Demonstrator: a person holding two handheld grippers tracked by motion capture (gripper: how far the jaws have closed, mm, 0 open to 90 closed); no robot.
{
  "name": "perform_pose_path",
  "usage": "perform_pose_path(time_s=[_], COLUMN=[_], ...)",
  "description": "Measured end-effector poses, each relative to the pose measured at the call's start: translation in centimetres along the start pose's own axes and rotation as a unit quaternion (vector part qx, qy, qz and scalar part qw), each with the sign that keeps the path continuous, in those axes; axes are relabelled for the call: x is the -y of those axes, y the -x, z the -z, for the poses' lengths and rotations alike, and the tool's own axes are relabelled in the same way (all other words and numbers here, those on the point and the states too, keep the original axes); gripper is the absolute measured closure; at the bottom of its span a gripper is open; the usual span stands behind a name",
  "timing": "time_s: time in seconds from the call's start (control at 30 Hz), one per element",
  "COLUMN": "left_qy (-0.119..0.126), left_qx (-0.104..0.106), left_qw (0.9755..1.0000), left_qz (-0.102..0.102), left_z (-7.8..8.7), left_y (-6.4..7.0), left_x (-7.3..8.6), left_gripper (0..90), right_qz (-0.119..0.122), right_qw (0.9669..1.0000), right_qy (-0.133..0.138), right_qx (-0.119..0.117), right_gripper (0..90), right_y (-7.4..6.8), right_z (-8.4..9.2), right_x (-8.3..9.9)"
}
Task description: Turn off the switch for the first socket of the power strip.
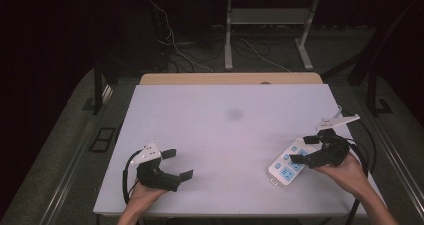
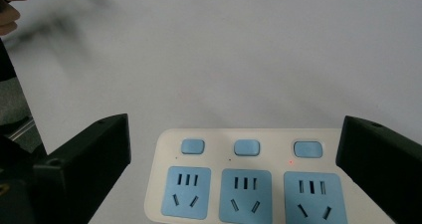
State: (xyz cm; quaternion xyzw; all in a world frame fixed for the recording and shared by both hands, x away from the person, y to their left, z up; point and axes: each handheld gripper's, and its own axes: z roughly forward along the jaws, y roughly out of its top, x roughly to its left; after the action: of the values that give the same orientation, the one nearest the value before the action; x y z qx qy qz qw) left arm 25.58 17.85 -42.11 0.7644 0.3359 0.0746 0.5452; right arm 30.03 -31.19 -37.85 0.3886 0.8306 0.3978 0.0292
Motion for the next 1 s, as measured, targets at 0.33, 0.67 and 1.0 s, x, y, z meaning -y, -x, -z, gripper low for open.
perform_pose_path(time_s=[0.33,0.67,1.0], left_qy=[-0.002,-0.003,-0.003], left_qx=[0.001,0.003,0.004], left_qw=[1.0000,1.0000,1.0000], left_qz=[-0.001,-0.002,-0.002], left_z=[0.0,-0.1,-0.2], left_y=[-0.1,-0.1,-0.1], left_x=[0.0,0.0,0.0], left_gripper=[0.0,0.0,0.0], right_qz=[0.010,0.023,0.026], right_qw=[0.9994,0.9979,0.9971], right_qy=[-0.034,-0.060,-0.071], right_qx=[-0.005,0.000,-0.005], right_gripper=[0.5,0.5,0.5], right_y=[0.8,1.7,2.8], right_z=[-0.5,-0.6,-1.2], right_x=[-0.9,-2.2,-2.3])
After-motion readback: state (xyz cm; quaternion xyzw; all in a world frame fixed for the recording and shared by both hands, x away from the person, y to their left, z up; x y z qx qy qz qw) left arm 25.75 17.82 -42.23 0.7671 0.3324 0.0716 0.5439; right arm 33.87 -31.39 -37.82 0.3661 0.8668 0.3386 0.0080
